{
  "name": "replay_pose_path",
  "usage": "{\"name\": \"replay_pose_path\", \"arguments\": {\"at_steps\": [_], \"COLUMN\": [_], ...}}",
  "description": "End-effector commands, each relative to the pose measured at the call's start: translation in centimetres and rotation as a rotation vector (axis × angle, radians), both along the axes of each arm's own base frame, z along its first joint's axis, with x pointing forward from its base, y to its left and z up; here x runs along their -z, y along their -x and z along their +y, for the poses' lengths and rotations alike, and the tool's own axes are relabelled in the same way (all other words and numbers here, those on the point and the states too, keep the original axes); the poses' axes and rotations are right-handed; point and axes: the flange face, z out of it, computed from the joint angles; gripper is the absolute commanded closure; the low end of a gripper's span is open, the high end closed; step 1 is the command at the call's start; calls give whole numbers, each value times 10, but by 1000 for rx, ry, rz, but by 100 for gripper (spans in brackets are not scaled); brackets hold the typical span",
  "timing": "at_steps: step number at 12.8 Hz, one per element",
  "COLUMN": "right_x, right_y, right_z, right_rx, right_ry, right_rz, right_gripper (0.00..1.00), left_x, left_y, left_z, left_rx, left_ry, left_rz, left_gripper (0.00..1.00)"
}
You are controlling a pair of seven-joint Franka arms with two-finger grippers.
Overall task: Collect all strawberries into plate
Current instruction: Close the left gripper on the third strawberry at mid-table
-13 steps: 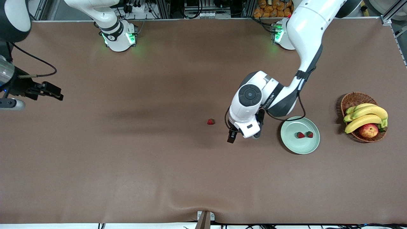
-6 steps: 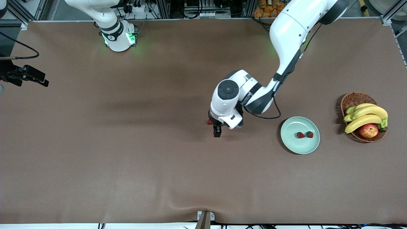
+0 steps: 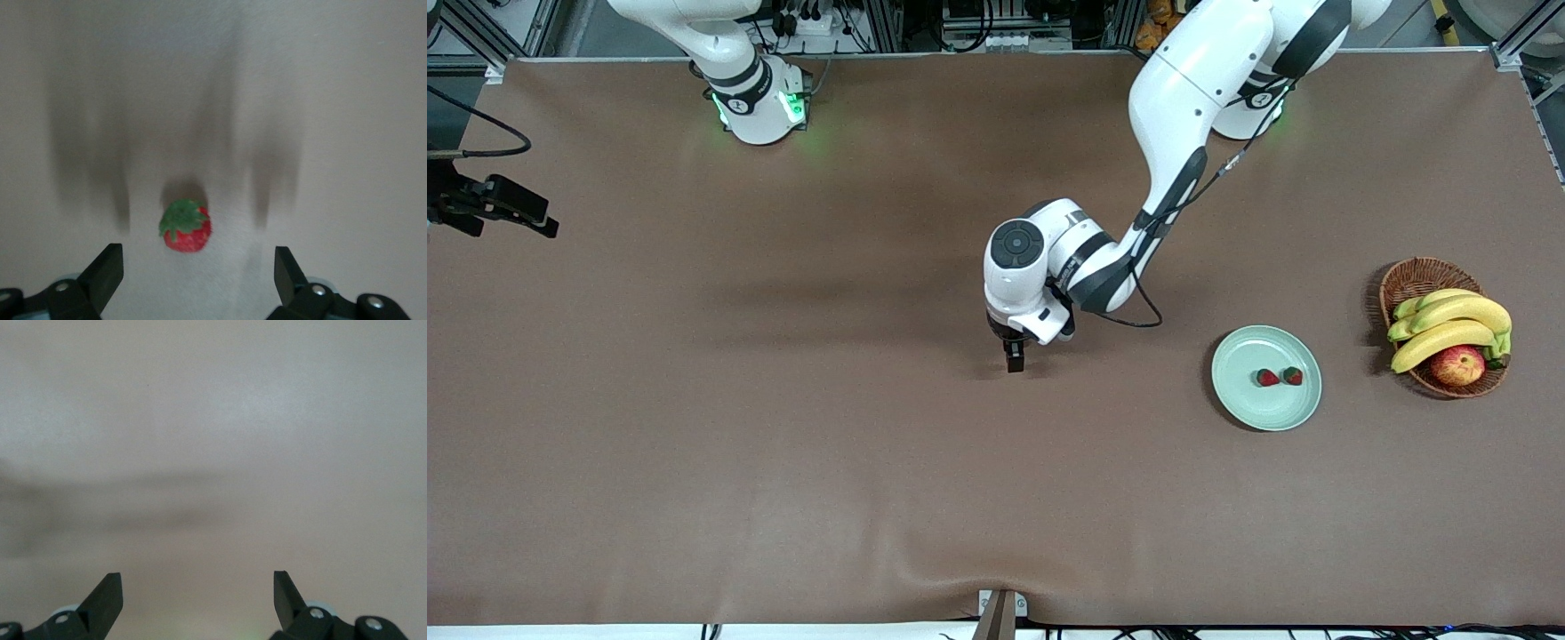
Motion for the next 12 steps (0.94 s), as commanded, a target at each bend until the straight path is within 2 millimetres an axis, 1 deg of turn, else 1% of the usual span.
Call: {"name": "replay_pose_path", "arguments": {"at_steps": [1, 2, 3, 4, 6, 7, 10, 12], "right_x": [-3, -2, 3, 4, 5, 7, 8, 8], "right_y": [3, 4, 3, 2, 1, 0, 0, 0], "right_z": [-13, -19, -20, -20, -18, -18, -17, -17], "right_rx": [25, 36, 38, 38, 35, 35, 31, 33], "right_ry": [8, 8, 8, 8, 10, 10, 9, 9], "right_rz": [10, 13, 20, 23, 21, 24, 30, 31], "right_gripper": [0, 0, 0, 0, 0, 0, 0, 0], "left_x": [-2, 1, 0, -3, 2, 5, 9, 11], "left_y": [-1, 3, 8, 8, 4, -1, -2, -3], "left_z": [-9, -12, -15, -15, -10, -3, 6, 7], "left_rx": [1, 11, 20, 20, 15, 7, 17, 24], "left_ry": [-6, -9, -14, -16, -29, -42, -88, -95], "left_rz": [-31, -28, -27, -27, -25, -32, -22, -25], "left_gripper": [0, 0, 0, 0, 0, 0, 0, 0]}}
